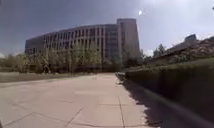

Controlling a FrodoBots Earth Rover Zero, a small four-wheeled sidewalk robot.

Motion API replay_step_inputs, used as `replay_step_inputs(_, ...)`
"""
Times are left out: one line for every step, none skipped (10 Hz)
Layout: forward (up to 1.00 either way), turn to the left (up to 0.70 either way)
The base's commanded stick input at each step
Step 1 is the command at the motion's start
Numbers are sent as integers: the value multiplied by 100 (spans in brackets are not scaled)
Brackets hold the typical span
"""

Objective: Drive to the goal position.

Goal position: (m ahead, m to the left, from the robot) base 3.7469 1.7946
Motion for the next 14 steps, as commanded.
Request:
replay_step_inputs(100, -32)
replay_step_inputs(100, -29)
replay_step_inputs(100, -2)
replay_step_inputs(100, 8)
replay_step_inputs(100, 8)
replay_step_inputs(100, 8)
replay_step_inputs(100, 8)
replay_step_inputs(100, 8)
replay_step_inputs(100, 8)
replay_step_inputs(100, 8)
replay_step_inputs(100, 8)
replay_step_inputs(100, 8)
replay_step_inputs(100, 8)
replay_step_inputs(100, 8)
